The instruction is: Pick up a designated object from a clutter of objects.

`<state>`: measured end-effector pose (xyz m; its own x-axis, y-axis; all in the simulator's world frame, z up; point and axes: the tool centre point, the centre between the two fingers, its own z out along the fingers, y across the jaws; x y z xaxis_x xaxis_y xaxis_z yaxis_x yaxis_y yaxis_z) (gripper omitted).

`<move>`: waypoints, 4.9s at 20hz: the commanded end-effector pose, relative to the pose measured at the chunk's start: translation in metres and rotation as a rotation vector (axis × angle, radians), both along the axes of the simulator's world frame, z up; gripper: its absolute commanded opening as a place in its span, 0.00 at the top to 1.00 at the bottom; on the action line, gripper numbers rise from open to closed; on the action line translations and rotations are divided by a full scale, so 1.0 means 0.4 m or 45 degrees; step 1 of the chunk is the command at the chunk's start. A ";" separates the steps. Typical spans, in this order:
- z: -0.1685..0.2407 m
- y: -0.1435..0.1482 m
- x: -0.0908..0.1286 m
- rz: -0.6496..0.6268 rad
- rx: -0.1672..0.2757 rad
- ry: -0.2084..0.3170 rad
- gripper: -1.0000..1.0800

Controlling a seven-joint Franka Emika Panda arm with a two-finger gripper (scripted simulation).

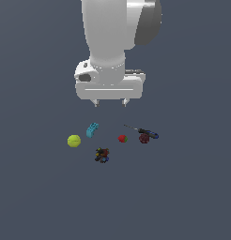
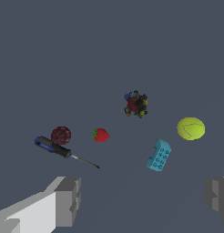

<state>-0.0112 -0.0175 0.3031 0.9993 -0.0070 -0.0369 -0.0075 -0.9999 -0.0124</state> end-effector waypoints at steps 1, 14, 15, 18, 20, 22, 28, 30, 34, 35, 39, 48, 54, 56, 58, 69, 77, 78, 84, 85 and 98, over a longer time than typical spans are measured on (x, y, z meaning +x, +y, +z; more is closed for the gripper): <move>0.000 0.000 0.000 0.000 0.000 0.000 0.04; 0.034 -0.014 0.011 0.050 -0.014 -0.047 0.04; 0.032 -0.013 0.011 0.051 -0.014 -0.046 0.04; 0.021 -0.007 0.011 0.069 -0.016 -0.045 0.04; 0.008 0.000 0.012 0.095 -0.019 -0.046 0.04; -0.011 0.010 0.014 0.130 -0.022 -0.046 0.04; -0.099 0.060 0.014 0.299 -0.036 -0.044 0.04; -0.138 0.083 0.011 0.377 -0.041 -0.043 0.04; -0.231 0.141 -0.004 0.566 -0.047 -0.041 0.04; -0.256 0.157 -0.010 0.619 -0.048 -0.040 0.04; -0.354 0.221 -0.041 0.830 -0.045 -0.039 0.04; -0.523 0.341 -0.135 1.234 -0.015 -0.044 0.04; -0.578 0.384 -0.181 1.382 0.004 -0.049 0.04; -0.588 0.392 -0.190 1.410 0.009 -0.050 0.04; -0.594 0.397 -0.195 1.426 0.011 -0.051 0.04; -0.634 0.397 -0.197 1.427 0.012 -0.050 0.04; -0.706 0.397 -0.199 1.431 0.012 -0.050 0.04; -0.710 0.397 -0.199 1.431 0.012 -0.050 0.04; -0.715 0.398 -0.199 1.432 0.011 -0.050 1.00; -0.715 0.398 -0.199 1.432 0.011 -0.050 1.00; -0.695 0.380 -0.193 1.431 0.011 -0.051 1.00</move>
<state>-0.0900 0.1370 0.0219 0.4377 0.8991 -0.0011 0.8991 -0.4377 -0.0006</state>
